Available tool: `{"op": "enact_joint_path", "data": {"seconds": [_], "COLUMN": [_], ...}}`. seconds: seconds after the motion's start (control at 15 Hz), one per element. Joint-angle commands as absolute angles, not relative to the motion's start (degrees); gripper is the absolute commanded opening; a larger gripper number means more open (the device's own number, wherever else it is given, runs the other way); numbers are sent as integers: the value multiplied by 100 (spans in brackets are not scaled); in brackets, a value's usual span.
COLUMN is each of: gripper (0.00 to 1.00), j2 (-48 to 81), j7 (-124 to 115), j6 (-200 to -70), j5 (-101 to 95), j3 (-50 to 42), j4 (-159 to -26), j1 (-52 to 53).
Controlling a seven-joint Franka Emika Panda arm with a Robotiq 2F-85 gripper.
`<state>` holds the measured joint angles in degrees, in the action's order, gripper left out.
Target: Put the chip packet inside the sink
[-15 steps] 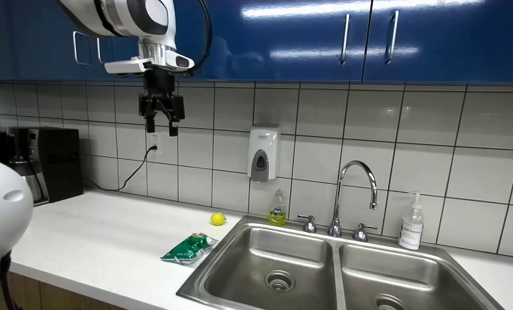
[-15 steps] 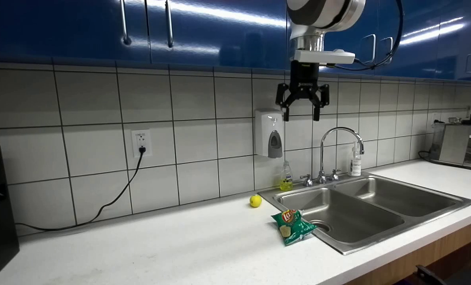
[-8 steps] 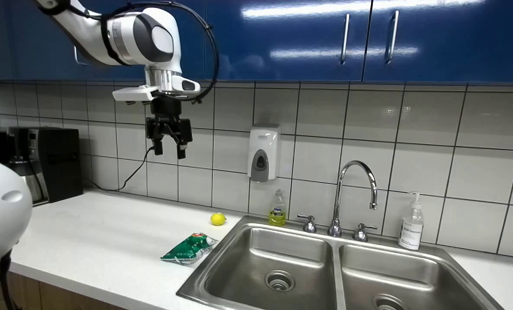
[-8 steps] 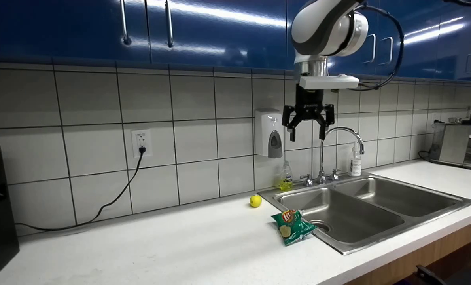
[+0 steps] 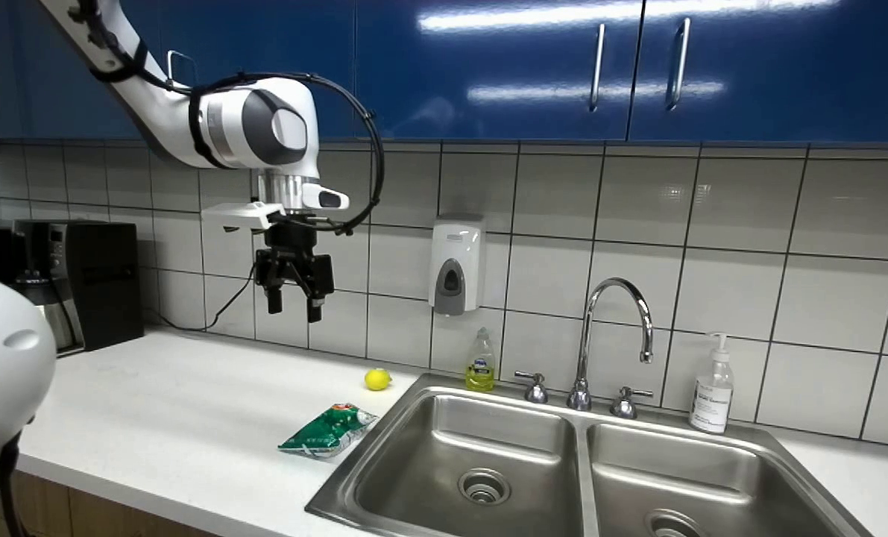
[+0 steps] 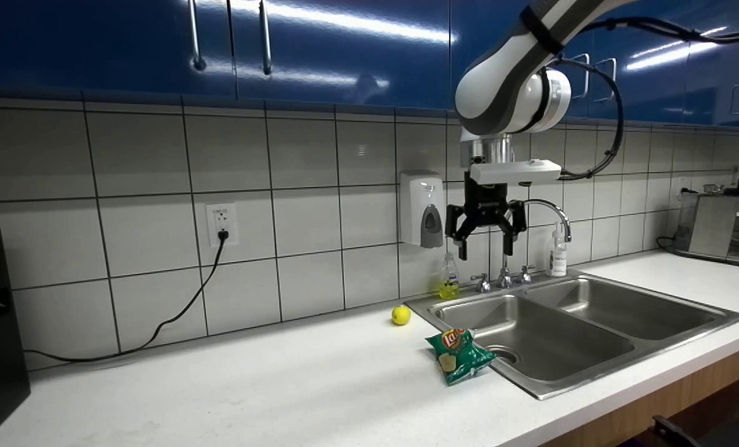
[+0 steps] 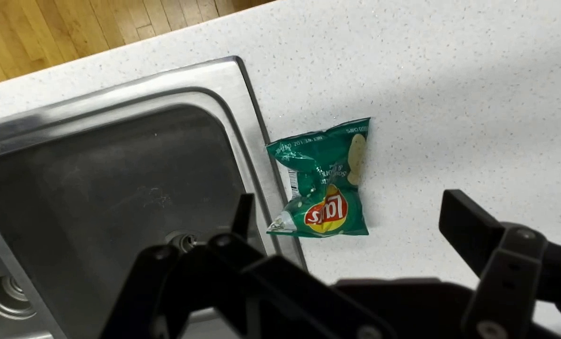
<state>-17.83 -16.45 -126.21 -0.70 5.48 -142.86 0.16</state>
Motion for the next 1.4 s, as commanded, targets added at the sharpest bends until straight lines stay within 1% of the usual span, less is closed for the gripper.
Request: {"op": "enact_joint_path", "data": {"seconds": [0.0, 0.53, 1.33], "gripper": [100, 100, 100], "j2": [-1282, -109, 1131], "j7": [-1747, -1884, -1928], "j6": [-13076, -13964, -14318], "j5": [-178, -372, -552], "j3": [607, 517, 179], "j4": [-14286, -14067, -13364], "j1": [38, 110, 248]}}
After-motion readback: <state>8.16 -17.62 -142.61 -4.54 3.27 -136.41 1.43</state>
